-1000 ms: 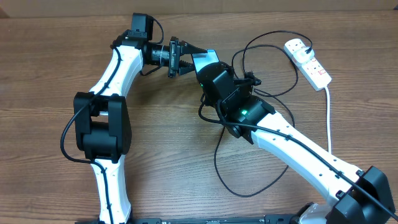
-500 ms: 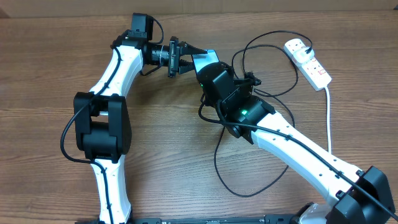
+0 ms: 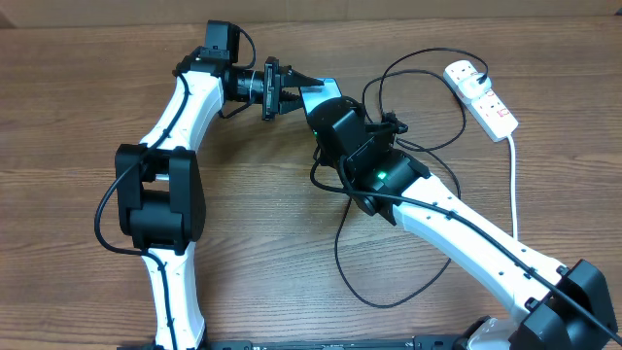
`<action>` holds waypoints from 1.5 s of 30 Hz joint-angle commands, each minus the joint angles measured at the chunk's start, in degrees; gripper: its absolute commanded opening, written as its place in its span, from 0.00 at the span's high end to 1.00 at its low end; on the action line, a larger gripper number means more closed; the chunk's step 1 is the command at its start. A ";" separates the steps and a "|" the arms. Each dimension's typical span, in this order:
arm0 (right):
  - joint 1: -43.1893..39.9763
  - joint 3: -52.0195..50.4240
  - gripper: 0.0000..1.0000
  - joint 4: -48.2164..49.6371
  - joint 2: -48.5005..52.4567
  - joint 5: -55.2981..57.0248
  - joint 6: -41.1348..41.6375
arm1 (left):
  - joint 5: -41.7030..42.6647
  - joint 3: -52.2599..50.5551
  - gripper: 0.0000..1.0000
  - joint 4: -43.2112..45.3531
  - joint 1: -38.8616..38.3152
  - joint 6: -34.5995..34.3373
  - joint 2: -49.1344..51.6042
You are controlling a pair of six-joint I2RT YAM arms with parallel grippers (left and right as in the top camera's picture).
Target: Plug charger to phone and switch on socket
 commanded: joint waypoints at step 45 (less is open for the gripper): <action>-0.15 1.57 0.96 0.00 -0.24 -2.47 4.31 | -1.77 1.27 0.80 0.20 -0.13 -0.11 0.04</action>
